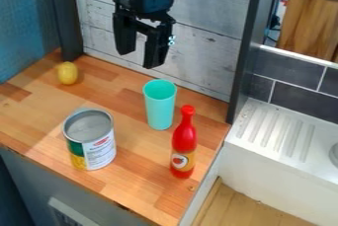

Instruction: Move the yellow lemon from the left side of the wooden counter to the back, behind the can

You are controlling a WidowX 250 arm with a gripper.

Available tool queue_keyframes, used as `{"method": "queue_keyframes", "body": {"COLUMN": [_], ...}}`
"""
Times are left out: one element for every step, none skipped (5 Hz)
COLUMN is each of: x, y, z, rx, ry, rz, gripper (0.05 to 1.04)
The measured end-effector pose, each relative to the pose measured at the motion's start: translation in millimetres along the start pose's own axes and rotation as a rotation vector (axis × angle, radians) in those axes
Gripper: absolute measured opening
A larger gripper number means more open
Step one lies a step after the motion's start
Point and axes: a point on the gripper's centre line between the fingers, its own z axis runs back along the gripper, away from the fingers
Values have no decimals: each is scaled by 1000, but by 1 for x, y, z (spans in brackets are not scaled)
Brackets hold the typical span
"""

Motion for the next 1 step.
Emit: {"method": "queue_keyframes", "body": {"x": [0], "y": [0], "z": [0], "rx": [0], "ry": [0], "rz": [0], "gripper": [1001]}}
